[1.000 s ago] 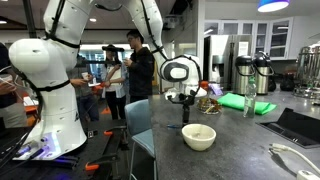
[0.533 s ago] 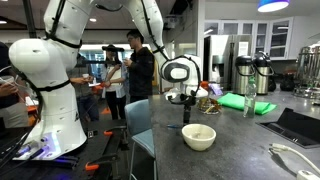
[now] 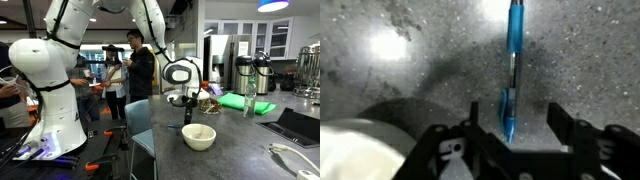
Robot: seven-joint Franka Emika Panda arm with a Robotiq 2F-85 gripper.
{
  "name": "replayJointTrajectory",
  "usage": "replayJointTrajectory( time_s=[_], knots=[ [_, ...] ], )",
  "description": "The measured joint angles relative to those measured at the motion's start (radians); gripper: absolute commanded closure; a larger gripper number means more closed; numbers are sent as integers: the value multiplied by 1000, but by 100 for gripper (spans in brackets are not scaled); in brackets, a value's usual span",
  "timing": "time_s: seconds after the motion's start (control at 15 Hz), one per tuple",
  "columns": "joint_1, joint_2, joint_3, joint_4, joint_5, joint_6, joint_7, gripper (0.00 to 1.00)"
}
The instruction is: Pick up the pen on the table and put it in the bowl
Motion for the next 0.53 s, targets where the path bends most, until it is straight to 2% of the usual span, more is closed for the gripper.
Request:
replayJointTrajectory(
  time_s=[0.07, 0.13, 0.2, 0.27, 0.47, 0.53],
  knots=[
    [0, 6, 0, 5, 0, 0, 0, 42],
    [0, 10, 0, 10, 1, 0, 0, 54],
    [0, 15, 0, 14, 1, 0, 0, 60],
    [0, 15, -3, 16, 1, -3, 0, 75],
    [-1, 13, -6, 20, 1, -6, 0, 97],
    [-1, 12, -7, 22, 1, -7, 0, 100]
  ],
)
